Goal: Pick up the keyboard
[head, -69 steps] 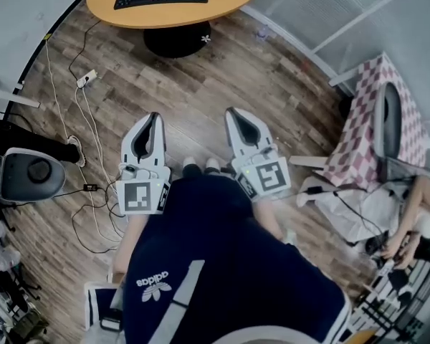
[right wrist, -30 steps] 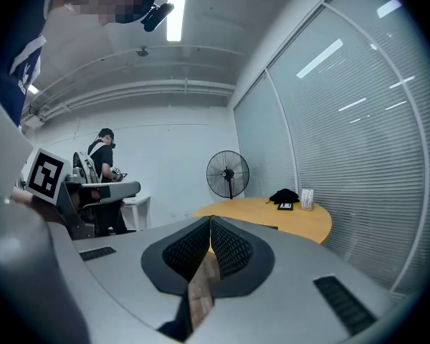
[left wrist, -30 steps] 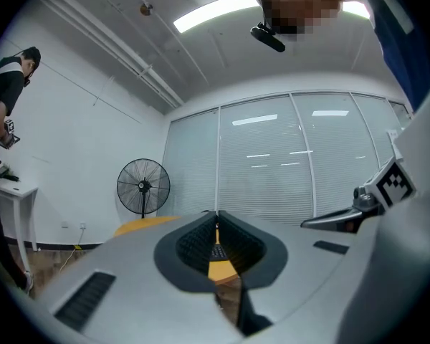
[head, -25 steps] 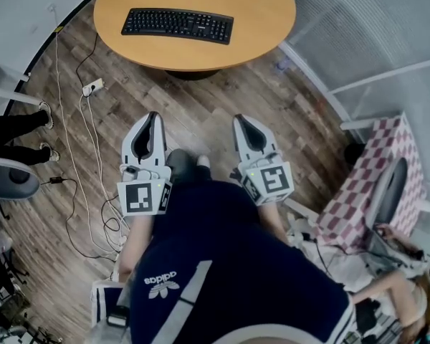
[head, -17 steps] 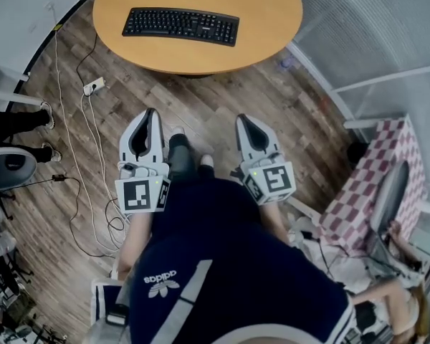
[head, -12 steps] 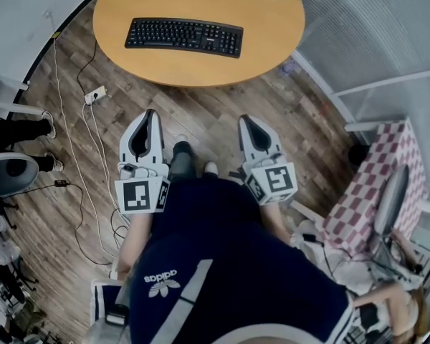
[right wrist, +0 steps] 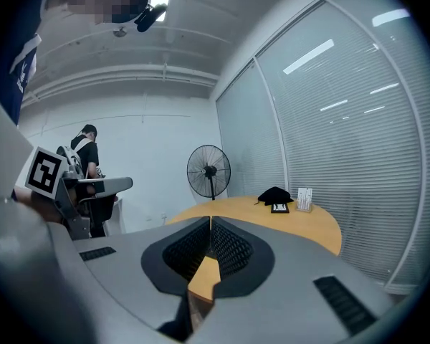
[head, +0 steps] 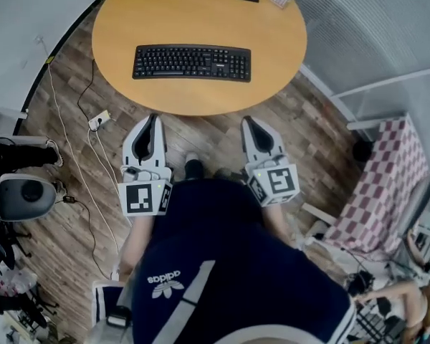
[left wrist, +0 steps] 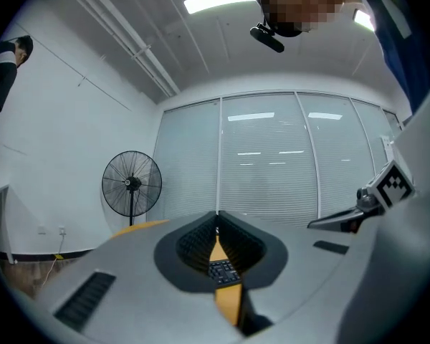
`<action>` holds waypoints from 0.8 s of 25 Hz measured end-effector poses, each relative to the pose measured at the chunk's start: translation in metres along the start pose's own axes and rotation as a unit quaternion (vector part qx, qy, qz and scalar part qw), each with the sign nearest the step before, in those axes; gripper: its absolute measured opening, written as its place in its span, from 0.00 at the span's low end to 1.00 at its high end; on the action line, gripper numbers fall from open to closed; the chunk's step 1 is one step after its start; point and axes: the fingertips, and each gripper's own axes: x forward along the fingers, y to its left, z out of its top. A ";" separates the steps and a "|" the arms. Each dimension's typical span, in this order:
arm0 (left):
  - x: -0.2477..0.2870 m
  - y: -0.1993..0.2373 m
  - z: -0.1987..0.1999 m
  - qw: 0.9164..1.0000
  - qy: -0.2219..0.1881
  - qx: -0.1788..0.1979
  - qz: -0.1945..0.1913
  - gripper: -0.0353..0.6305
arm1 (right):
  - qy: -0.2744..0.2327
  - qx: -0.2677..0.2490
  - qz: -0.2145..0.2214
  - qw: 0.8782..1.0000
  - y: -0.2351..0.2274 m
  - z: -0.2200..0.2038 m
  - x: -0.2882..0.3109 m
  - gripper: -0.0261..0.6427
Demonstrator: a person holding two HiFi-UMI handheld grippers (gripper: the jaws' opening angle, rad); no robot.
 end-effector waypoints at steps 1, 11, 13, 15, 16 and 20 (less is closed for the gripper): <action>0.004 0.003 -0.003 1.000 0.003 -0.002 -0.005 0.07 | -0.001 0.004 -0.004 1.000 0.001 0.002 0.004 0.05; 0.039 0.022 -0.013 0.999 0.026 -0.014 -0.014 0.07 | 0.007 0.012 -0.027 1.000 -0.016 -0.001 0.031 0.05; 0.051 0.026 -0.018 0.999 0.034 -0.017 -0.009 0.07 | 0.009 0.013 -0.032 0.999 -0.026 -0.001 0.043 0.05; 0.062 0.028 -0.022 0.999 0.041 -0.016 -0.005 0.07 | 0.009 0.016 -0.034 0.999 -0.036 -0.001 0.054 0.05; 0.069 0.029 -0.023 0.999 0.043 -0.015 -0.003 0.07 | 0.007 0.018 -0.032 0.999 -0.041 0.000 0.061 0.05; 0.100 0.034 -0.023 0.999 0.046 -0.014 0.008 0.07 | -0.001 0.019 -0.013 1.000 -0.064 0.008 0.091 0.05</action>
